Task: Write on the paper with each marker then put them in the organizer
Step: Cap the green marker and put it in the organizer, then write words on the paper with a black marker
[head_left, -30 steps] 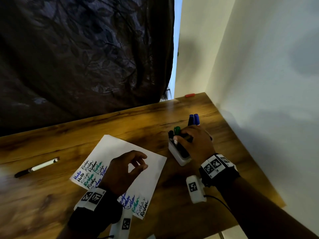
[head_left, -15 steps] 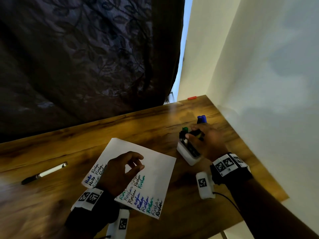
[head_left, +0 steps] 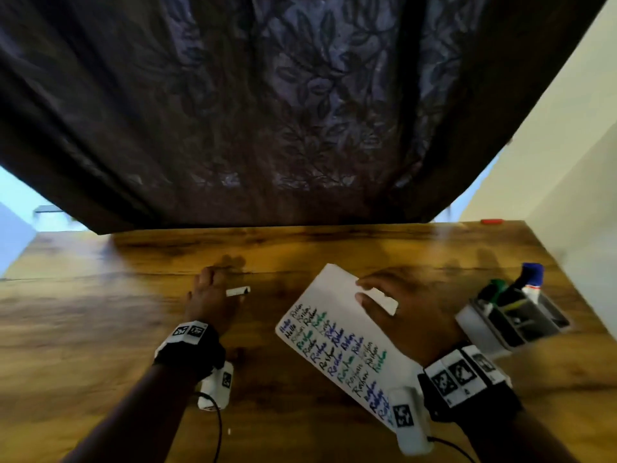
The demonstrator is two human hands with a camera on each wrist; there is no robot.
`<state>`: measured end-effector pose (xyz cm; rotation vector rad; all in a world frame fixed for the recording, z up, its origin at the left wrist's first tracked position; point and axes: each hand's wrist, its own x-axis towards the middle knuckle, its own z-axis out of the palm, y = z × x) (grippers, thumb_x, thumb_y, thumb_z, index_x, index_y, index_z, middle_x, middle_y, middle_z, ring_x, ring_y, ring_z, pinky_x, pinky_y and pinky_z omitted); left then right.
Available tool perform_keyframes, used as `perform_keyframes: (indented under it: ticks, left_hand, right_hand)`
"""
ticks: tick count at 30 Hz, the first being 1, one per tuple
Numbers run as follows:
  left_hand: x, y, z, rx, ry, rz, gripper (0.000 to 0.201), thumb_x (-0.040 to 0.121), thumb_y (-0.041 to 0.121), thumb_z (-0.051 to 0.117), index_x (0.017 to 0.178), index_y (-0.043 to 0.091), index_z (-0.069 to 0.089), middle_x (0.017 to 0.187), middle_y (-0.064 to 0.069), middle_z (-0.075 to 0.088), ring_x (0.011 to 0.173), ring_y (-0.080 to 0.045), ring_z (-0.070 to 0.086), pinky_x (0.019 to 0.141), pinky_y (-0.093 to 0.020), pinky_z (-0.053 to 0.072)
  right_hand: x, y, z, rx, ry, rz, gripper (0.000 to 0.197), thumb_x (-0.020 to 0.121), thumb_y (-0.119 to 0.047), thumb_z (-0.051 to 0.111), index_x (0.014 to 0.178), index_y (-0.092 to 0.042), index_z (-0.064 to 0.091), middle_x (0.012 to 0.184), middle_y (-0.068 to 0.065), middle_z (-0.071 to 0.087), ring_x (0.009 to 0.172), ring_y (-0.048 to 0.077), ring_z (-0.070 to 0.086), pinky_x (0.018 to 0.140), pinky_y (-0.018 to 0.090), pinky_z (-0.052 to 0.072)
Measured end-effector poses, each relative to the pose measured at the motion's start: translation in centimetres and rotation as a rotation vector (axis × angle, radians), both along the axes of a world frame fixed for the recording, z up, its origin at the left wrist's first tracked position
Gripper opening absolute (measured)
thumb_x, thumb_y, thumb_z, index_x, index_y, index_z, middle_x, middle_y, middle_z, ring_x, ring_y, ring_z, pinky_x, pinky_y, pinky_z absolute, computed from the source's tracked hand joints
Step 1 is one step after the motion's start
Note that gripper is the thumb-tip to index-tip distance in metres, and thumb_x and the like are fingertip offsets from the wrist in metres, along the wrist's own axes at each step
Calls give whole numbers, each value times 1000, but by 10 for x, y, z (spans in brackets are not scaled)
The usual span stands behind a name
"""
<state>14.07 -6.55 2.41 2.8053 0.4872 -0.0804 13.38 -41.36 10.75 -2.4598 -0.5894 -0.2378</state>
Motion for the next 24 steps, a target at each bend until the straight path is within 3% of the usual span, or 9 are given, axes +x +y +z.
perform_keyframes:
  ticks: [2,4,9,12,14,18,21,23,24]
  left_hand:
    - [-4,23,-5,78,69,34,69,83,49,66,141,23,39,141,-11,35,127,-36,34,100,-53,38]
    - [-8,40,-8,77,130,37,54,86,44,63,136,30,48,143,-9,35,127,-35,32,102,-52,34]
    - [-16,55,-17,-44,119,28,32,94,34,54,125,29,53,138,-9,45,122,-34,41,98,-50,37]
    - [-22,29,-4,-348,-41,-38,13,96,34,47,98,42,56,102,-8,64,85,-24,59,74,-39,49]
    - [-27,-5,16,-477,-141,-145,17,99,32,46,89,42,56,86,1,61,69,-13,55,62,-32,43]
    - [-36,-87,63,-574,-141,-494,16,102,38,41,110,30,53,85,7,63,68,-6,61,55,-27,51]
    - [-43,-137,91,-575,-139,-690,20,102,32,44,117,21,52,78,13,57,67,5,57,55,-12,41]
    - [-45,-156,98,-591,-116,-751,19,100,25,50,115,14,52,75,21,53,67,18,53,57,-3,35]
    - [-44,-162,98,-593,-109,-759,20,99,27,53,114,15,52,76,20,56,67,17,53,58,-2,35]
  right_hand:
    - [-5,14,-6,13,52,42,21,92,-43,58,108,-33,67,101,-23,60,91,-13,44,80,6,31]
    - [-10,23,-13,8,82,75,18,92,-40,61,108,-33,67,100,-24,60,95,-16,42,77,6,30]
    - [-20,22,-22,25,156,65,13,92,-35,63,105,-35,67,96,-24,62,90,-6,50,74,7,36]
    - [-23,17,-25,59,208,16,13,92,-35,64,104,-39,66,92,-27,63,86,2,54,70,14,38]
    - [-23,17,-25,134,248,-27,15,91,-39,64,106,-39,66,89,-26,65,85,5,57,68,16,40]
    - [-21,25,-11,589,568,-17,35,85,-46,67,117,-32,62,85,-5,71,75,7,64,69,27,50]
    - [-21,25,-5,871,703,22,43,88,-55,61,123,-30,62,65,7,57,57,20,44,54,32,34]
    - [-20,20,-2,909,716,12,42,95,-58,49,119,-29,67,61,4,45,53,17,34,52,33,23]
    - [-19,16,-1,919,722,-9,44,97,-57,44,115,-26,70,58,2,43,51,15,31,53,35,18]
